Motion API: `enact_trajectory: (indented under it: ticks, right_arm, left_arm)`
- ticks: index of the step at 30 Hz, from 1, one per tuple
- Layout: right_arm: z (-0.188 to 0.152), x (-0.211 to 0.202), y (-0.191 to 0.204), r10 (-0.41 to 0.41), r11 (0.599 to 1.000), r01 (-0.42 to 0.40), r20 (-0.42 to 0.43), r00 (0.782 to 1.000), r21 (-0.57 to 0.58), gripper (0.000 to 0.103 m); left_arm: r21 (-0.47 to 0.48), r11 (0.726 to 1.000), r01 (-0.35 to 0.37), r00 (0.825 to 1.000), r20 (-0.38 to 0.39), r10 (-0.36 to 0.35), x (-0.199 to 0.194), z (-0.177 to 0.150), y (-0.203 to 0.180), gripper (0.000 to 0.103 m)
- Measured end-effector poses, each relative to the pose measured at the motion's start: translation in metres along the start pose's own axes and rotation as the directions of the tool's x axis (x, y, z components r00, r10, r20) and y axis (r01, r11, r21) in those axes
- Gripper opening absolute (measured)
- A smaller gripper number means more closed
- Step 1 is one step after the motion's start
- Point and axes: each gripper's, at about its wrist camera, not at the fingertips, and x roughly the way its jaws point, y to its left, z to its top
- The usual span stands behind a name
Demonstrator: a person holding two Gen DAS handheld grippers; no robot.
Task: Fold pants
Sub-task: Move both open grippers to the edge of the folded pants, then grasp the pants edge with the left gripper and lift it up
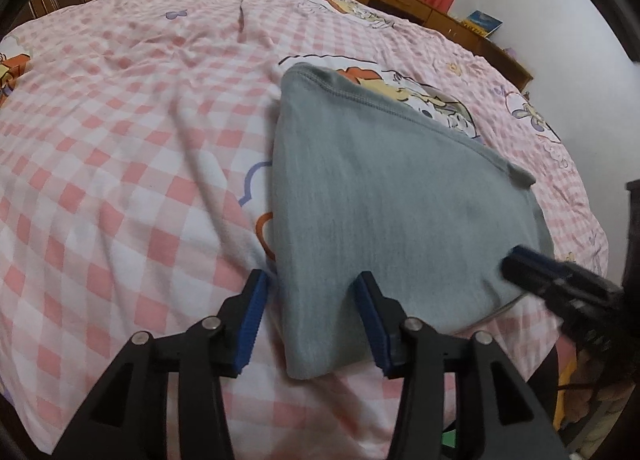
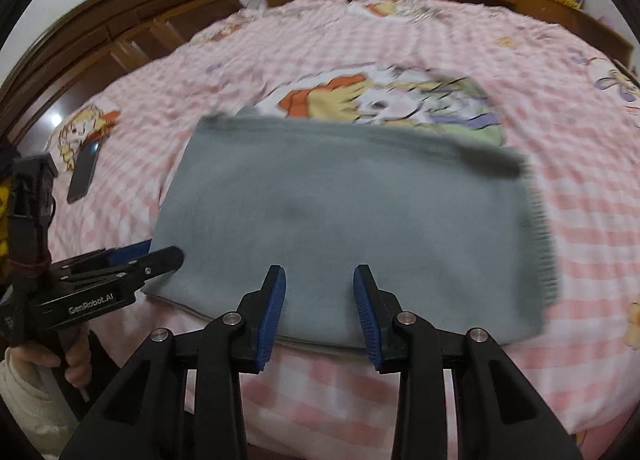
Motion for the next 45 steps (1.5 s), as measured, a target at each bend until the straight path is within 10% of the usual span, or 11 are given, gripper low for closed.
enact_trajectory:
  ticks: [28,37,41,45]
  right_arm:
    - [-0.009,0.028,0.006,-0.020,1.000,0.020,-0.050,0.999,0.003,0.037]
    - [-0.006,0.019,0.000,0.007,0.998,-0.005,-0.035,0.999,0.061,0.033]
    - [-0.010,0.026,-0.001,0.008,0.999,-0.006,-0.040,0.999,0.051,0.033]
    - [-0.010,0.028,-0.006,0.033,0.998,-0.030,-0.036,0.999,0.063,0.033]
  left_arm:
    - [-0.014,0.998,0.069,0.998,0.013,-0.068,0.005,-0.010,0.001,0.066]
    - [-0.037,0.997,0.072,0.997,0.018,-0.071,0.005,-0.012,-0.003,0.046]
    - [-0.063,0.994,0.092,0.996,0.029,-0.090,-0.003,-0.010,-0.001,0.012]
    - [-0.074,0.984,0.162,0.985,0.075,-0.156,-0.027,-0.004,-0.006,0.010]
